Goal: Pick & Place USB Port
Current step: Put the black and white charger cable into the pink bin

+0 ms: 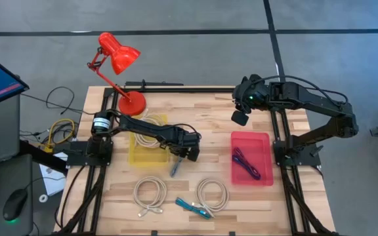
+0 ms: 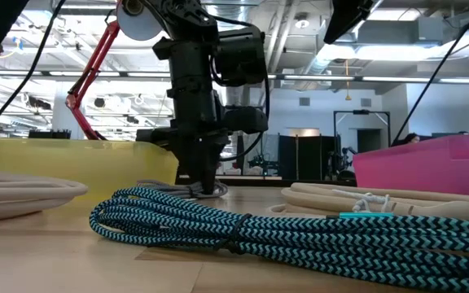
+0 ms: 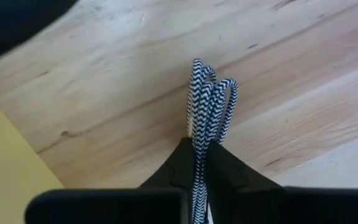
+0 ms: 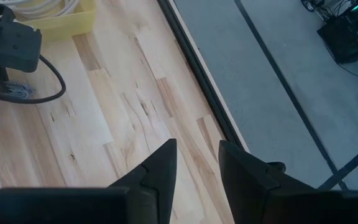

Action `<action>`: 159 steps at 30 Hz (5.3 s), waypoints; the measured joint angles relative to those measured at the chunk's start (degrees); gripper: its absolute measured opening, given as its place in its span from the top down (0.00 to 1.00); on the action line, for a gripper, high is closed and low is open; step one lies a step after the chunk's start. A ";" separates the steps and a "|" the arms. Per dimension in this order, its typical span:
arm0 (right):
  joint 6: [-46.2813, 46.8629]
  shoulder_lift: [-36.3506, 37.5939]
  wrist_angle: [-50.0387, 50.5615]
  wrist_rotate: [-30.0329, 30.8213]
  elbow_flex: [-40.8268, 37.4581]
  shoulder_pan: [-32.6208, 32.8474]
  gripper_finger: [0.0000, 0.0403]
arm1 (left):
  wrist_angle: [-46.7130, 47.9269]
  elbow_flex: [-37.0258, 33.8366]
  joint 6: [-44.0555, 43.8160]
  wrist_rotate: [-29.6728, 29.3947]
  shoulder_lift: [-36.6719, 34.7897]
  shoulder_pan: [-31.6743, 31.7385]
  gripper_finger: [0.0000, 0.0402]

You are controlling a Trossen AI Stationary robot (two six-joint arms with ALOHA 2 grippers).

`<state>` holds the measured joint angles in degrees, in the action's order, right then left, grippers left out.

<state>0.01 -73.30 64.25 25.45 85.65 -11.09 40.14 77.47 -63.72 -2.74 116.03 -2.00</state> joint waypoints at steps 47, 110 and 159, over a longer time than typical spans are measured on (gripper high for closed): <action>12.17 19.09 -30.87 -25.46 -21.58 0.87 0.81 | -32.60 -0.13 44.21 -22.61 -32.22 -1.03 0.96; 15.08 -4.26 -70.38 -22.58 -26.25 7.98 0.96 | -36.44 -0.02 43.96 -19.76 -32.22 -1.03 0.90; 89.55 14.72 8.11 -10.89 -33.96 35.09 0.99 | -20.20 -0.13 48.46 -19.98 -46.38 -1.03 0.74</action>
<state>89.57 -58.58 72.36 14.56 51.68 24.00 19.94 77.34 -15.26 -22.72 69.65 -3.03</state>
